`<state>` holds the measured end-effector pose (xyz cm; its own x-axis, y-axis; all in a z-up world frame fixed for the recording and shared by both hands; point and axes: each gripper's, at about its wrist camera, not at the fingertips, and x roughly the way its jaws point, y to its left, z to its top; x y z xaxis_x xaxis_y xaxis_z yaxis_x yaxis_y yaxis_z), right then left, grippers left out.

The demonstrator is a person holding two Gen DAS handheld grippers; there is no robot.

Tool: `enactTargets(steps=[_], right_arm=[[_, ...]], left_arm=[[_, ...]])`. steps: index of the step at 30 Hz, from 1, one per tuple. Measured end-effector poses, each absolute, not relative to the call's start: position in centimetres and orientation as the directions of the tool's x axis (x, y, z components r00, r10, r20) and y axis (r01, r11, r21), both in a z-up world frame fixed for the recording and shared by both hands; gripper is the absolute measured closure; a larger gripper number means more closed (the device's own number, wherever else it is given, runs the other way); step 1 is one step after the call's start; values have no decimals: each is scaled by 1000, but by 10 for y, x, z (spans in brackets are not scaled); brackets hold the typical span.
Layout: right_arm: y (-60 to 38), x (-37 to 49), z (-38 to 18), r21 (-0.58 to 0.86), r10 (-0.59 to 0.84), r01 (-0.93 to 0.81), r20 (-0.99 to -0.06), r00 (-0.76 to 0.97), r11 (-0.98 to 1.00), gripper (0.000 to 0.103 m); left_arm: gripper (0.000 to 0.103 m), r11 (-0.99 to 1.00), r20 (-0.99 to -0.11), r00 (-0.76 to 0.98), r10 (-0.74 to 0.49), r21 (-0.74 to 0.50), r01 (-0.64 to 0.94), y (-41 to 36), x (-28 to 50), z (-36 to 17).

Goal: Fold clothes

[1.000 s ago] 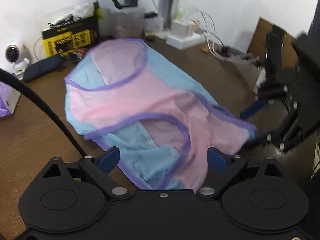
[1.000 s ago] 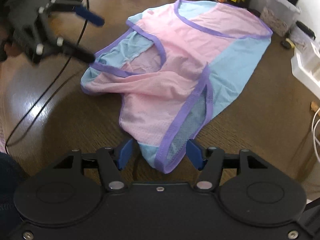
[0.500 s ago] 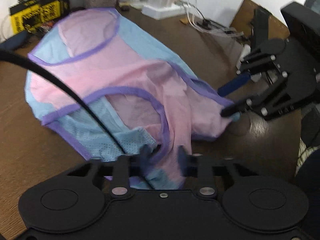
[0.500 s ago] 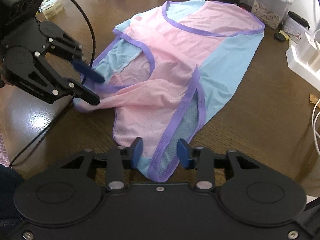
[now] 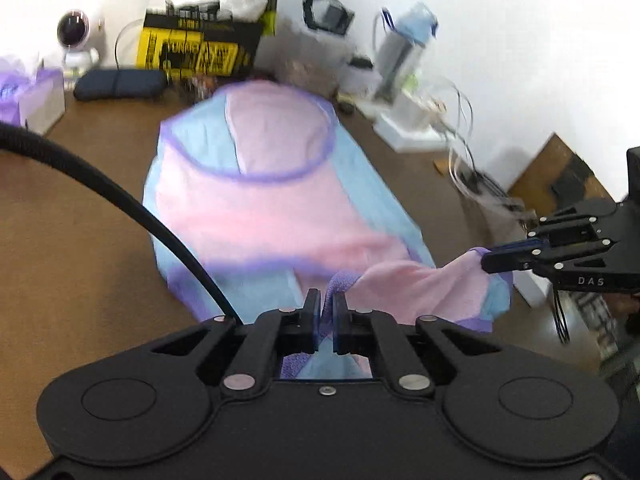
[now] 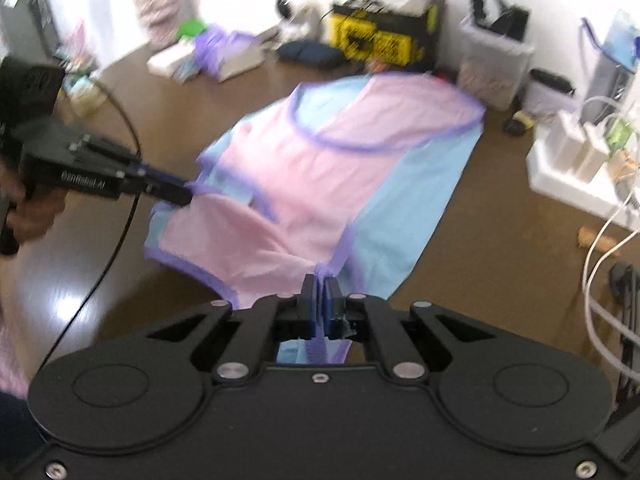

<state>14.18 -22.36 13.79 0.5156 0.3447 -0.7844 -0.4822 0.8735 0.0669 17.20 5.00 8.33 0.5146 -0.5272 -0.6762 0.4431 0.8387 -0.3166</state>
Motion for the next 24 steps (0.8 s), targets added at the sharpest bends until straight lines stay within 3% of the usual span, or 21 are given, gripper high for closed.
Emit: enactTargets(steps=[4,6,9,10,11,15,18,20,24], right_arm=[[-215,179,114,10,277,-461,-811,515,887,96],[-206,195,93,-65,190,-460,-853,487,886,79],[-207,185,102,-91,181,-461,-839,514,883,64],[-210,177,109,-92,194,-463,-824,532,881,60],[-212,164,118,-98,209,-468,-803,558,878,53],[-198,125,122,-73,294,-574,-802,520,815,51],[-170,115,103,-148,282,-645,-811,513,749,58],[-157,117,93,-190,244,-630,-809,535,753,64],[-140,126,74,-353,115,-596,-787,606,721,65]], left_arm=[[95,895,-745,524,-412,-223,387,31,200,69],[87,927,-804,495,-331,-177,331,28,209,53],[57,936,-806,493,-328,-208,283,42,201,58],[40,939,-796,509,-328,-217,265,48,197,63],[34,944,-784,530,-324,-226,242,54,191,70],[31,924,-728,572,-377,-252,289,59,156,100],[30,889,-753,543,-372,-121,441,26,138,93],[30,876,-788,546,-283,19,482,1,135,77],[30,906,-811,566,-149,117,406,-11,146,63]])
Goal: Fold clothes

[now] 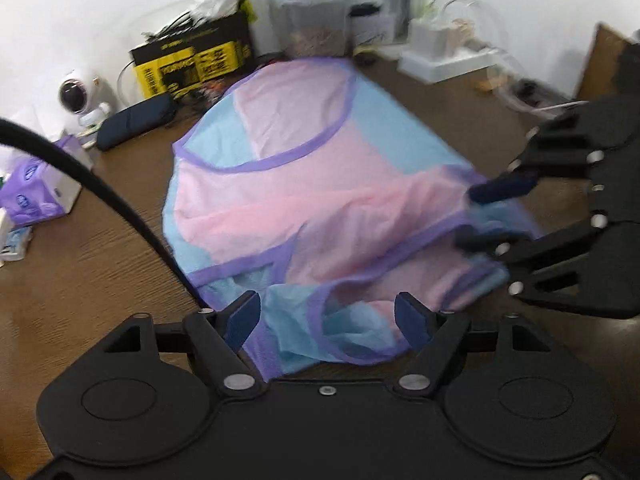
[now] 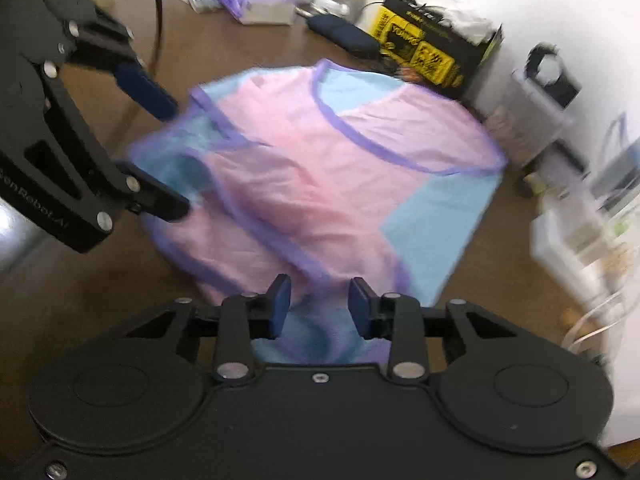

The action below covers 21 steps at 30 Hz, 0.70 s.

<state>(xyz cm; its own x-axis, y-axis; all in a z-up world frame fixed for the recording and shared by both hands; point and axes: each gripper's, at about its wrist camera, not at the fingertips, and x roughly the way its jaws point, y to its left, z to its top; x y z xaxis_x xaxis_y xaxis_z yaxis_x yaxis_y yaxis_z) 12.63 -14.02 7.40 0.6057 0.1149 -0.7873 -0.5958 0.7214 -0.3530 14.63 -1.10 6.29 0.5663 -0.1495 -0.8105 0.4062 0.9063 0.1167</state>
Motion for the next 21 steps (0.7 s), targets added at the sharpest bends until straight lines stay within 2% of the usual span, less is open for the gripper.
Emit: enactTargets(steps=[1,2,3,4,6,12,14,15,16,17,19,21], right_arm=[[-137,127,70,-377,98,-601,-787,609,705,66],[-134,127,67,-400,82,-599,-782,617,693,75],[-134,127,65,-419,66,-593,-777,625,687,88],[-134,127,63,-434,51,-586,-773,632,684,93],[-135,124,65,-440,33,-572,-772,635,692,98],[-153,117,89,-402,43,-516,-757,652,756,98],[-154,115,95,-385,62,-520,-756,651,763,98],[-154,114,99,-373,76,-523,-756,650,766,98],[-155,113,101,-371,81,-527,-755,651,765,98],[-154,112,102,-374,88,-534,-753,652,758,98],[-154,111,104,-373,93,-537,-751,653,757,98],[-154,110,103,-373,86,-533,-755,650,759,95]], left_arm=[[30,915,-810,572,-128,127,384,-11,150,63],[31,919,-809,578,-111,138,369,-11,153,65],[31,917,-807,583,-99,154,368,-12,154,65],[33,911,-804,587,-93,169,376,-14,154,65],[37,888,-803,587,-98,196,417,-18,151,64],[37,756,-794,586,-163,281,591,-40,124,55],[40,726,-799,576,-174,291,623,-46,122,49],[43,726,-804,568,-174,285,625,-47,123,47],[53,730,-814,552,-180,266,629,-48,127,44],[70,736,-820,542,-187,248,630,-48,130,43],[92,748,-825,530,-198,222,625,-46,137,41],[96,763,-833,516,-198,199,614,-42,144,41]])
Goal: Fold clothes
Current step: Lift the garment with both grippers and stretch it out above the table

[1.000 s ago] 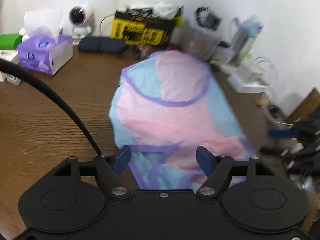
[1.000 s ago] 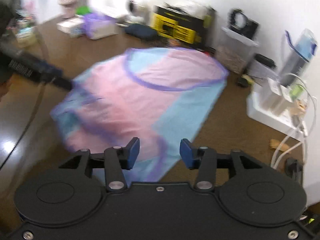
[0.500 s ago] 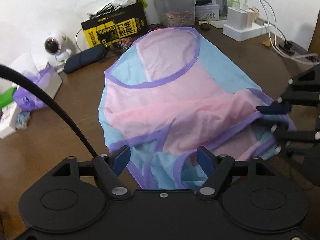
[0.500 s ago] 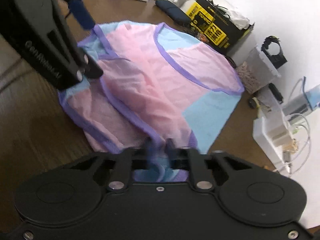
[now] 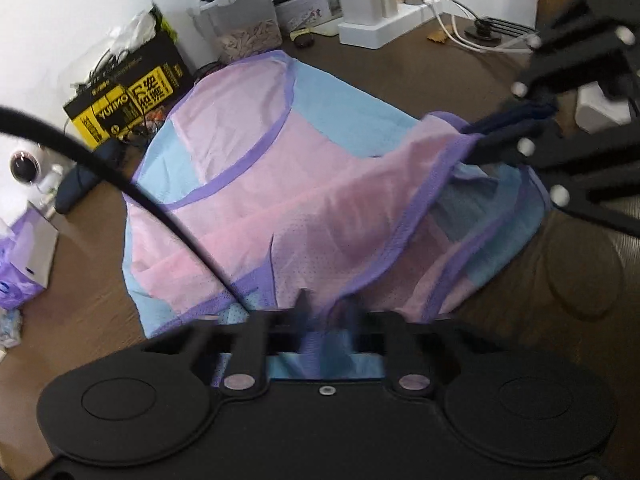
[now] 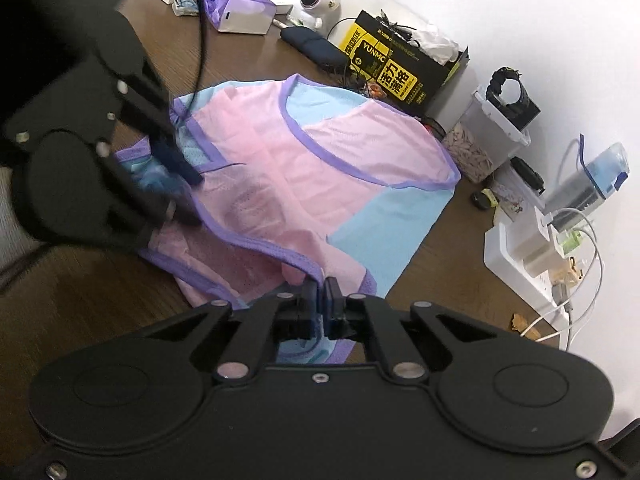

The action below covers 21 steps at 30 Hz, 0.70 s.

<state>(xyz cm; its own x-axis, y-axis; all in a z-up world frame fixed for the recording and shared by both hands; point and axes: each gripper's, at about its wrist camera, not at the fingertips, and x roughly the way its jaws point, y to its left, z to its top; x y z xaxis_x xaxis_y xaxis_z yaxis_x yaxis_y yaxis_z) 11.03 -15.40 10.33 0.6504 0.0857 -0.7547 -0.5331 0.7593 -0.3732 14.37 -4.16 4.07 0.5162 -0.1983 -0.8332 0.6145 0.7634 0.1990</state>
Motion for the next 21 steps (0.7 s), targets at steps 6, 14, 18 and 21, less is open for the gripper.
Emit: enactTargets(steps=[6,14,18,21], right_arm=[[-143,106,90,-366,88,-556,-774,627,746,69],[-119,116,64,-418,-32,-454,-762,646,787,75],[-139,113,66,-459,-86,-423,-750,656,781,94],[-166,103,89,-345,-1,-416,-771,637,841,99]], left_arm=[[99,822,-820,543,-179,179,541,-27,149,58],[99,842,-814,569,-117,222,491,-27,145,77],[99,844,-799,589,-123,228,486,-25,139,87],[99,839,-785,601,-152,220,498,-26,125,98]])
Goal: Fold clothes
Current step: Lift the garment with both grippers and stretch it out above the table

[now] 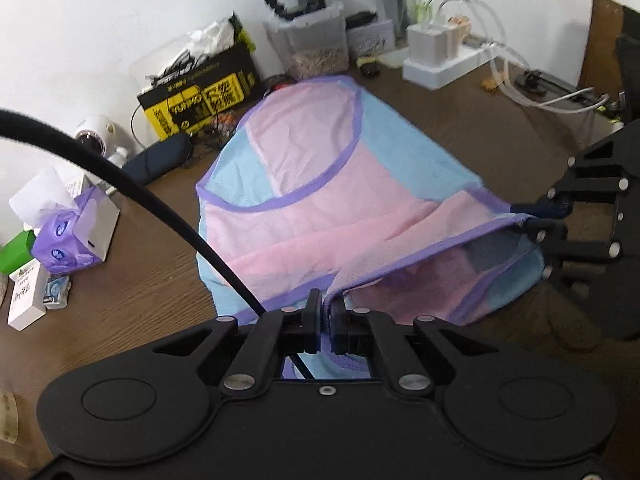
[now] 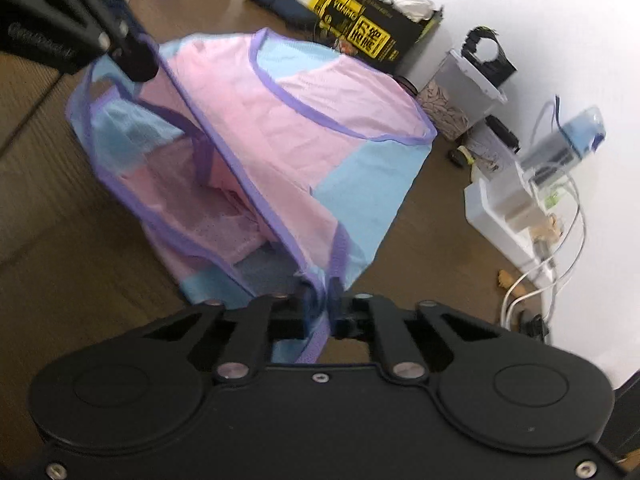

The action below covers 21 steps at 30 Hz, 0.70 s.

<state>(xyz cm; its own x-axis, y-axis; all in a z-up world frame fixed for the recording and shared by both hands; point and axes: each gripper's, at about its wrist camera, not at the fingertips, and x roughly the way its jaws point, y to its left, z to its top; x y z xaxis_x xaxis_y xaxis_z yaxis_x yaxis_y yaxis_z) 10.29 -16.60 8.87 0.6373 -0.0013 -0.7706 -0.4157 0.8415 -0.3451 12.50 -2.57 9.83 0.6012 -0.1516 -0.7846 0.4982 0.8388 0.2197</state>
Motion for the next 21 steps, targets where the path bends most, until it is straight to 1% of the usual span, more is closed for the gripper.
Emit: enactTargets(steps=[2,6,8,11,13,15,17,20,21], right_arm=[[-175,97,104,-294,43,-413,-770,637,862,99],[-197,72,159,-203,144,-463,-780,609,863,99],[-208,57,193,-134,227,-517,-786,575,845,99],[-229,32,262,16,416,-627,-761,497,779,99],[-236,22,294,26,447,-660,-755,480,751,99],[-240,16,319,3,457,-683,-746,485,730,99],[-245,9,364,-11,492,-716,-719,491,698,99],[-253,11,419,10,559,-744,-667,493,668,99],[-256,15,436,25,585,-751,-644,492,660,99]], left_arm=[[99,831,-780,597,-187,198,519,-25,112,110],[99,827,-798,558,-226,145,543,-11,82,139],[99,827,-826,496,-268,67,558,1,67,161],[99,808,-846,373,-382,-110,580,20,41,207],[99,792,-838,362,-408,-128,597,24,30,235],[99,797,-819,378,-431,-149,586,28,24,271],[99,815,-768,431,-474,-197,545,38,27,320],[99,846,-673,562,-481,-189,498,46,34,382],[99,850,-654,585,-480,-182,494,46,35,393]])
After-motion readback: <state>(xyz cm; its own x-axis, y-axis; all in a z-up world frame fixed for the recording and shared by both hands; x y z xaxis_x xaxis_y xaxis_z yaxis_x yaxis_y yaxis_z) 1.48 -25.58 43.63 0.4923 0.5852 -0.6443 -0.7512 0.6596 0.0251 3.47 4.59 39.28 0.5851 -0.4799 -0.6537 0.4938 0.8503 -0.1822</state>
